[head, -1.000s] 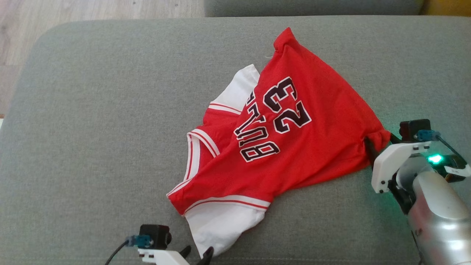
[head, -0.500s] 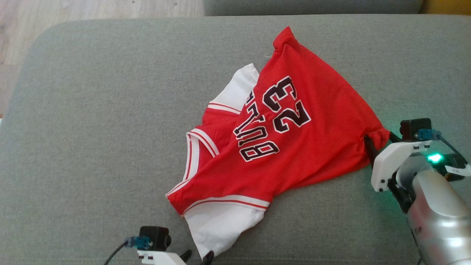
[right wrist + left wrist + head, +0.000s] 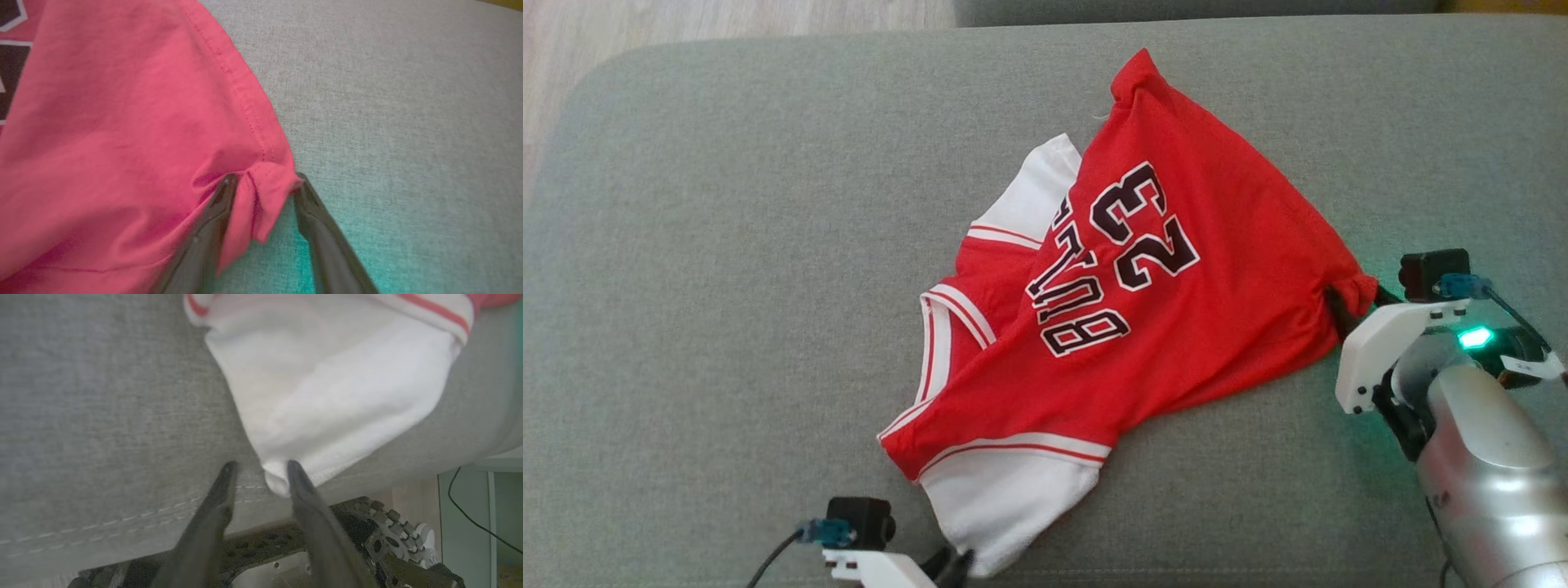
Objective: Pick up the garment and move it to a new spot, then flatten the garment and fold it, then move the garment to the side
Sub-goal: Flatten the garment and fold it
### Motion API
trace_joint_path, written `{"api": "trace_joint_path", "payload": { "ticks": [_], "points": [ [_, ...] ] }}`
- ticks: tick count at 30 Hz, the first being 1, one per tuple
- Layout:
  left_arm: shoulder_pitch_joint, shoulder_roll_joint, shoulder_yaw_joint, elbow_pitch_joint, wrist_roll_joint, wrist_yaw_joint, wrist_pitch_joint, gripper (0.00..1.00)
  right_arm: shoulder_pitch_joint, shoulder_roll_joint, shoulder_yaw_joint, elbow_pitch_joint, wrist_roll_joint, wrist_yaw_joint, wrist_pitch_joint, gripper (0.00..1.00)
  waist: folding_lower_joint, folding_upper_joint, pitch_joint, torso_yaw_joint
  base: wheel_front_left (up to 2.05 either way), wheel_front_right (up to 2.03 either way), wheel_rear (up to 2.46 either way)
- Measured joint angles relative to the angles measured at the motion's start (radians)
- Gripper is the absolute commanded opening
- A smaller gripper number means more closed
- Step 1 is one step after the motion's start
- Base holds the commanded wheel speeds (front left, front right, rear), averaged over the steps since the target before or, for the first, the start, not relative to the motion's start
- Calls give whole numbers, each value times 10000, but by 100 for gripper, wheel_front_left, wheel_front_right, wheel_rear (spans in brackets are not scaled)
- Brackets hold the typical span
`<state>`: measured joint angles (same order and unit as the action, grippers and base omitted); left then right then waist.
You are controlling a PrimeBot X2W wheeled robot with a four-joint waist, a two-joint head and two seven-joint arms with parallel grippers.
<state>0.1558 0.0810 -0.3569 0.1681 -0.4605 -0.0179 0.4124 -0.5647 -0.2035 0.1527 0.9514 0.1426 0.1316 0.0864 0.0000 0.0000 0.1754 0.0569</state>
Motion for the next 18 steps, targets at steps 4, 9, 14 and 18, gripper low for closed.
{"api": "trace_joint_path", "payload": {
  "ticks": [4,9,14,18],
  "points": [
    [-272,38,-167,360,-21,-178,-232,0,0,6,117,13,224,0,-90,0,0,0,-18,-1,0,0,0],
    [-279,17,-184,276,-627,-278,-433,0,7,8,21,-119,694,-2,-453,0,0,0,-171,-1,0,0,0],
    [-330,-257,142,-1772,-1799,-395,-750,0,42,-94,-512,-1018,1129,0,-947,0,0,0,-418,24,0,0,0],
    [-319,-244,849,-4002,-3076,-393,-859,0,291,-192,-984,-2385,1599,-2,-1030,0,0,0,-671,46,0,0,0]
  ]
}}
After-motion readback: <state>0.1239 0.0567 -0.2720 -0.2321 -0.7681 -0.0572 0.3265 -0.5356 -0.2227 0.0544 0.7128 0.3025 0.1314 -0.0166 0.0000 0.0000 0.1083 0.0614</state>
